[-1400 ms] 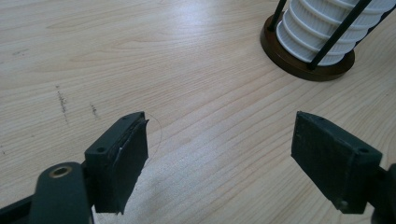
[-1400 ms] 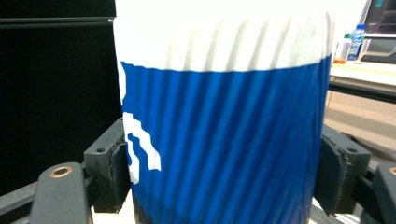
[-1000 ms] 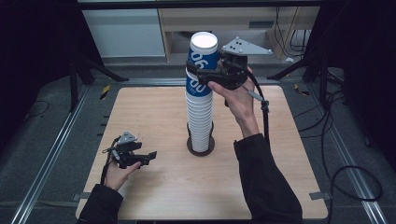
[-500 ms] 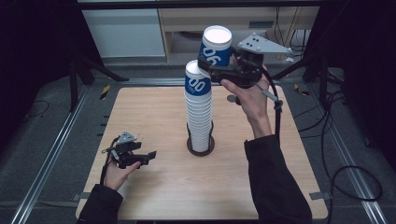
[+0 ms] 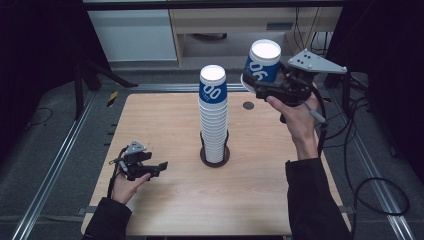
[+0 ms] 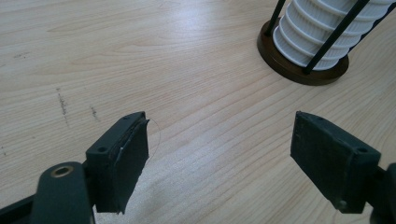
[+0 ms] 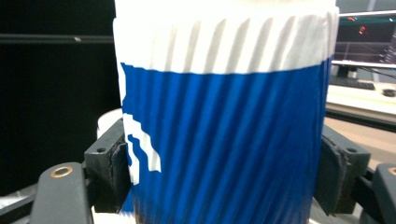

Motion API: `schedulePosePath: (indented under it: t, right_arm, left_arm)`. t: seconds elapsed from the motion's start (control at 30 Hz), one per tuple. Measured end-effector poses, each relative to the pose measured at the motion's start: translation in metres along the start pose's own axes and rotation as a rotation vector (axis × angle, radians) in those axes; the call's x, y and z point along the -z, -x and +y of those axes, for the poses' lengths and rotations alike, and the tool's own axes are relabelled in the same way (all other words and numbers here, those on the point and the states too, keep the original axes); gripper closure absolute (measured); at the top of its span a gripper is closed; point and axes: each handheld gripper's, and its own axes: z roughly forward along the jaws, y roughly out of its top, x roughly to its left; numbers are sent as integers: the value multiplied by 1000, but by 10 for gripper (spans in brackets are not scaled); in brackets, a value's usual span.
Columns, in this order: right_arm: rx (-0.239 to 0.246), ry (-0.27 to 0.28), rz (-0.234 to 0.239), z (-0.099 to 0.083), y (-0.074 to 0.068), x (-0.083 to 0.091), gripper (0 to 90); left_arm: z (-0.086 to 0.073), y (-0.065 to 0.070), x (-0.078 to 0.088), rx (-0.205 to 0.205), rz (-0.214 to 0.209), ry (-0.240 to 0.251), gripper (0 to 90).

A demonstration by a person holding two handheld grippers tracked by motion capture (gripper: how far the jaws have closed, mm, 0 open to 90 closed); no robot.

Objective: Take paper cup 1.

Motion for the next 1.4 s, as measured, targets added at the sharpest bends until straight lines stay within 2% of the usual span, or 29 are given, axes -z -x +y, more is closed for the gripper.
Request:
schedulePosePath:
  t: [0.2,0.27,0.3,0.33,0.73,1.17,1.4]
  right_arm:
    - [-2,-48,-9,-26,8,13,215]
    - [-3,-51,-11,-30,10,15,215]
    - [-11,-62,-9,-38,11,18,215]
    - [-11,-62,-9,-38,11,18,215]
    - [-28,-137,20,-91,12,33,214]
    - [-50,-210,56,-132,11,39,214]
    - [-24,-260,84,-147,9,41,214]
  left_arm:
    - [1,1,2,1,-3,4,192]
    - [2,1,3,-3,-5,4,192]
    - [2,2,3,-9,-7,4,192]
    - [2,2,3,-9,-7,4,193]
    - [6,6,7,-25,-24,14,200]
    - [8,13,6,-55,-49,6,201]
    - [9,14,8,-58,-72,8,202]
